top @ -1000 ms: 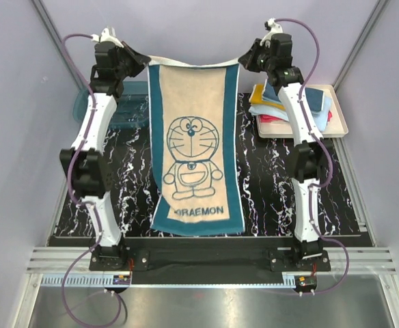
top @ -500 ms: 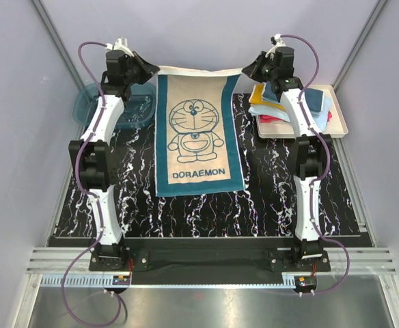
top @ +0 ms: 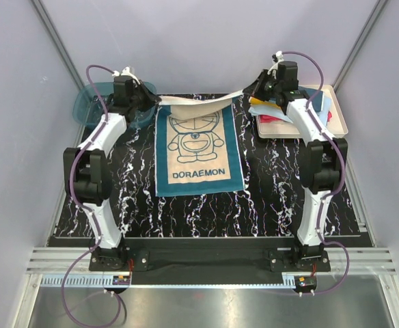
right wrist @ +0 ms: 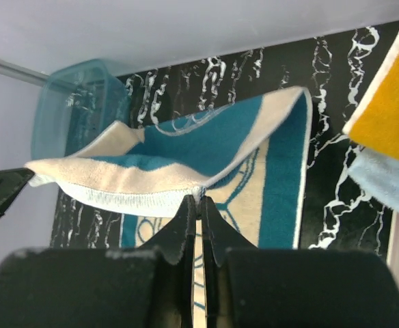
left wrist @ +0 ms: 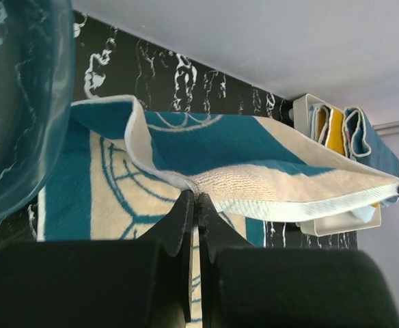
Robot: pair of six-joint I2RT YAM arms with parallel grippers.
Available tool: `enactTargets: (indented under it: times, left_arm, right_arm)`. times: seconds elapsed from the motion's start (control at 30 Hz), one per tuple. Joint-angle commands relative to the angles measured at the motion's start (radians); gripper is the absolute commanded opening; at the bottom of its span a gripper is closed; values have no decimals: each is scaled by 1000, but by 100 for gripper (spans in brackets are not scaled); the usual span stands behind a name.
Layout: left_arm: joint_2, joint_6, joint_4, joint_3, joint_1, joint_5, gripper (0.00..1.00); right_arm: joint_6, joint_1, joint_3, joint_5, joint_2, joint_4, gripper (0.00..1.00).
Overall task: Fold and stack the towels
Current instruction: Fold the towel
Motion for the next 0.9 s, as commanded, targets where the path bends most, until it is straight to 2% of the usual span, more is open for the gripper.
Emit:
enactTargets:
  times: [0.0, 0.2, 0.5, 0.87]
  left_arm:
    - [-143, 35, 24, -64, -5, -75, 0]
    - [-242, 25, -22, -199, -25, -120, 0]
    - [-394, -10, -109, -397, -108, -235, 0]
    - [-530, -103, -201, -592, -151, -307, 0]
  right_arm:
    - [20, 12, -96, -29, -148, 42, 0]
    - [23, 51, -311, 1, -255, 20, 0]
    - [80, 60, -514, 44, -383, -21, 0]
    - [156, 123, -793, 63, -486, 32, 0]
